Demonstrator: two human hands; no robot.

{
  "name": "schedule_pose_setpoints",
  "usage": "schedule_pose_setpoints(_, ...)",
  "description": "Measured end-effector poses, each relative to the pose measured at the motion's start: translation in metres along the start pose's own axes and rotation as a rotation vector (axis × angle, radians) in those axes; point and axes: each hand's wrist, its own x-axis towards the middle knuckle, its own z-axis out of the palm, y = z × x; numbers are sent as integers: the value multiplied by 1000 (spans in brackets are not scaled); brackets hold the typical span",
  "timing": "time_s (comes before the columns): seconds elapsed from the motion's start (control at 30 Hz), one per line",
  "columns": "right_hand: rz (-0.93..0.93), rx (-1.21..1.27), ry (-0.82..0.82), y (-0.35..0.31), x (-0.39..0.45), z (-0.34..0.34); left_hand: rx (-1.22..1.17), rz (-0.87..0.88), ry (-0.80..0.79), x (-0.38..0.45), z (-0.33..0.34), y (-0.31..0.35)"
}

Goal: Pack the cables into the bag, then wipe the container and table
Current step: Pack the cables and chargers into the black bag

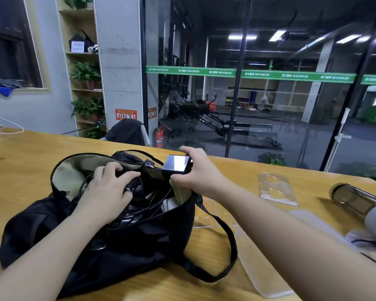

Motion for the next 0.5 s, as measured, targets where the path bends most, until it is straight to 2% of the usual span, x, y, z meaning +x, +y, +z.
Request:
schedule_pose_setpoints(0.1, -37, -38, -52, -12, 7, 12, 61, -4, 5, 2, -9, -5)
schedule_pose_setpoints(0.2, -39, -31, -91, -17, 14, 26, 98, -9, -136, 3, -11, -11)
schedule_pose_setpoints(0.33, -15, 0, -142, -16, 25, 43, -51, -42, -252, 5, -16, -15)
schedule_pose_setpoints(0.5, 18, -37, -164, -10, 37, 57, 41, -72, -201, 7, 1, -27)
